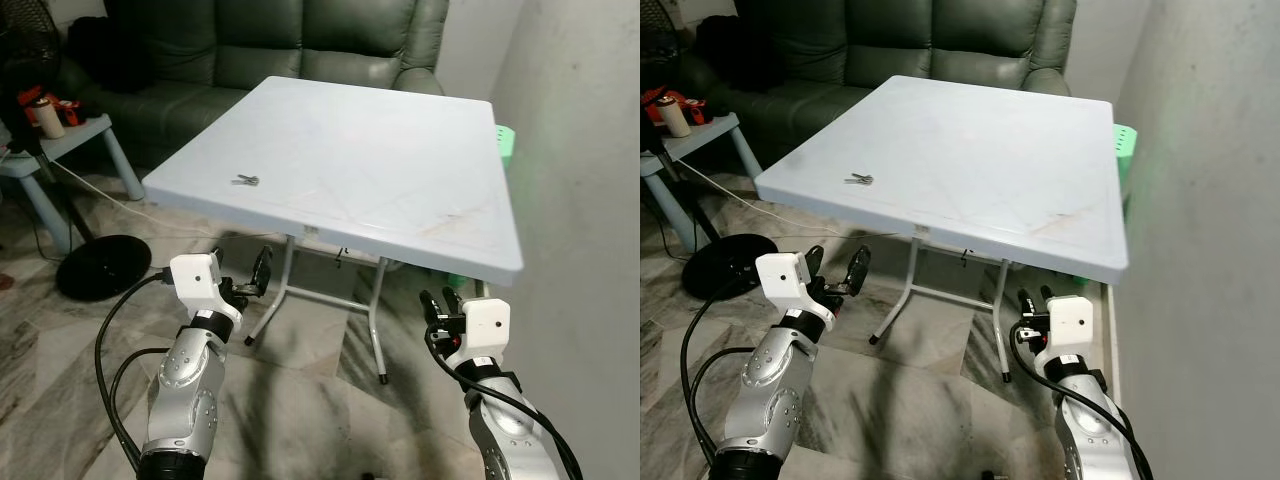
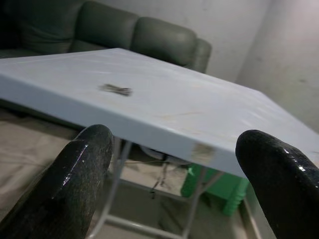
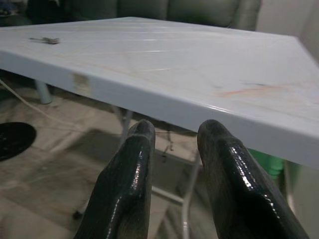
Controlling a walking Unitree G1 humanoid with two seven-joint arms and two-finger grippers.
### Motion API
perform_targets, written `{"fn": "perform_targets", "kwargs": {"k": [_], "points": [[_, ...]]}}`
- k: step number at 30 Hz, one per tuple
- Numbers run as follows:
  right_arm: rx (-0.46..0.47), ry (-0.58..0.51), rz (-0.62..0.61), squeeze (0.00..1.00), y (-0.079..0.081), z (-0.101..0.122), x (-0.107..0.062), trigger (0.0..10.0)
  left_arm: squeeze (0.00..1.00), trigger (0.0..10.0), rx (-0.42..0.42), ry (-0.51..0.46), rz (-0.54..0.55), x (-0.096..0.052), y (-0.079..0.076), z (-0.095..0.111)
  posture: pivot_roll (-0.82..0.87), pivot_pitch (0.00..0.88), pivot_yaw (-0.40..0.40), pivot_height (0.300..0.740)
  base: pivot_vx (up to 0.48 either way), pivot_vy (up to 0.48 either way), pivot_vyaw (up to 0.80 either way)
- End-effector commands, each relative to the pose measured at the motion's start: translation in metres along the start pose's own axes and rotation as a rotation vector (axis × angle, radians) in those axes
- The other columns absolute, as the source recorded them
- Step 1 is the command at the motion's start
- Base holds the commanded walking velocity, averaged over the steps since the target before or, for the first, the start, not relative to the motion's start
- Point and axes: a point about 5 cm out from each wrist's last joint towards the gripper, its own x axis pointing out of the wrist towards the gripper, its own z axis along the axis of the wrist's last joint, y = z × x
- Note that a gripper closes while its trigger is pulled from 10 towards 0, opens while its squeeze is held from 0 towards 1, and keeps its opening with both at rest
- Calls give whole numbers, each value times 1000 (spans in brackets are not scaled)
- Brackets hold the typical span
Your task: Hang keys on a hook
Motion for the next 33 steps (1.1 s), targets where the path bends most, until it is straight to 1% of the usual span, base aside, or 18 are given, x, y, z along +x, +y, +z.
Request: {"fn": "perform_targets", "kwargs": {"k": [1,6,33], "points": [[8,-15,1,0,1,4,1,10000,0,10000,0,12,5,0,2,-1,-73,21,-9,732,0,341,0],[8,-15,3,0,1,4,1,10000,0,10000,1,12,6,0,2,-1,-72,24,-10,732,0,372,0],[12,-11,8,0,3,3,0,10000,0,10000,-5,16,8,0,1,-2,-73,25,-12,732,0,480,0]]}}
